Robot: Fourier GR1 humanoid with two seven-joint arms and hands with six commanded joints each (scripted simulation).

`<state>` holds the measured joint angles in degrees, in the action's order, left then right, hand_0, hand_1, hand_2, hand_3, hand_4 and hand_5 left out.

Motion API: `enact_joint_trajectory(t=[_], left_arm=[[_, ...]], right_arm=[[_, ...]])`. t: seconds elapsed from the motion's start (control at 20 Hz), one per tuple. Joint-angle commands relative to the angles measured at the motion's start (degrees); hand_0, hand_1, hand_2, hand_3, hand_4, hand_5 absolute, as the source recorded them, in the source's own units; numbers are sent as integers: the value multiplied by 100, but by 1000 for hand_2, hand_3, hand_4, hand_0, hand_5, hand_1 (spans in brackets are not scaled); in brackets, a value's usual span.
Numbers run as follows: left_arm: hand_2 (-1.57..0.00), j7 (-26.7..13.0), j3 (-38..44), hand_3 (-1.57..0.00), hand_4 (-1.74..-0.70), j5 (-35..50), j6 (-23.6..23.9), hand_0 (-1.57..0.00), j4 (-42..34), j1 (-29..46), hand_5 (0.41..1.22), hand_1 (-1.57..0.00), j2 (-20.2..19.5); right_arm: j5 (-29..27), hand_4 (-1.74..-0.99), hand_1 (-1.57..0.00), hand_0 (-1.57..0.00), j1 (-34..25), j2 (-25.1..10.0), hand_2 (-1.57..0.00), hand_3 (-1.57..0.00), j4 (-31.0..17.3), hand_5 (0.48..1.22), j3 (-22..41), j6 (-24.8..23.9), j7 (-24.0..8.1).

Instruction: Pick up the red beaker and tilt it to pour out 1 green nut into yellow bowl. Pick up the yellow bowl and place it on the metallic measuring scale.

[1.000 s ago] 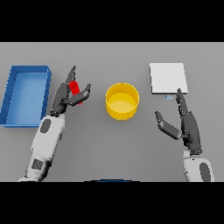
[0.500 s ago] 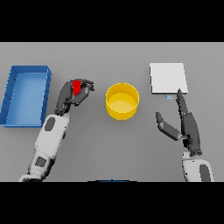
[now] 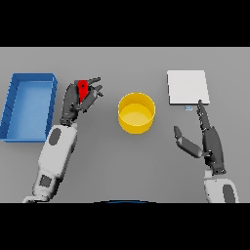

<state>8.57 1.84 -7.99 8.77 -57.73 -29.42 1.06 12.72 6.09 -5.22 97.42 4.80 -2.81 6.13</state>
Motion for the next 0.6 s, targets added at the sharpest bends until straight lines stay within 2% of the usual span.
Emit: enact_joint_trajectory(t=[0.0, 0.1, 0.2, 0.25, 0.3, 0.45, 0.55], left_arm=[[-1547, -101, -79, -1538, -1709, -67, 9, -1545, -105, -58, 1114, -1546, -52], [-1556, -247, -353, -1550, -1721, -276, -62, -1555, -403, -54, 1114, -1555, -222], [-1561, -710, -706, -1558, -1728, -592, -220, -1561, -613, -146, 1121, -1561, -486], [-1563, -1006, -909, -1560, -1731, -797, -278, -1563, -652, -238, 1124, -1563, -584], [-1565, -1130, -1052, -1562, -1733, -921, -338, -1564, -670, -305, 1125, -1565, -654], [-1565, -1374, -1304, -1562, -1733, -1142, -425, -1564, -578, -503, 1112, -1565, -792], [-1565, -1436, -1424, -1562, -1733, -1237, -449, -1564, -477, -619, 1112, -1565, -852]], right_arm=[[-34, -1263, 1, 1, -77, -14, 1, 1, -55, 652, -36, 10, -97], [43, -1262, 1, 1, -65, -10, 1, 1, -111, 658, 15, 7, 0], [18, -1257, 1, 1, -56, -20, 1, 1, -120, 663, -15, 5, 22], [52, -1253, 1, 1, -148, -27, 1, 1, -160, 666, -32, -32, -67], [87, -1256, 1, 1, -116, -23, 1, 1, -140, 671, -7, -42, -32], [113, -1256, 1, 1, -39, -51, 1, 1, -77, 678, 15, -20, -15], [123, -1256, 1, 1, -72, -2, 1, 1, -88, 678, 36, -34, -144]])
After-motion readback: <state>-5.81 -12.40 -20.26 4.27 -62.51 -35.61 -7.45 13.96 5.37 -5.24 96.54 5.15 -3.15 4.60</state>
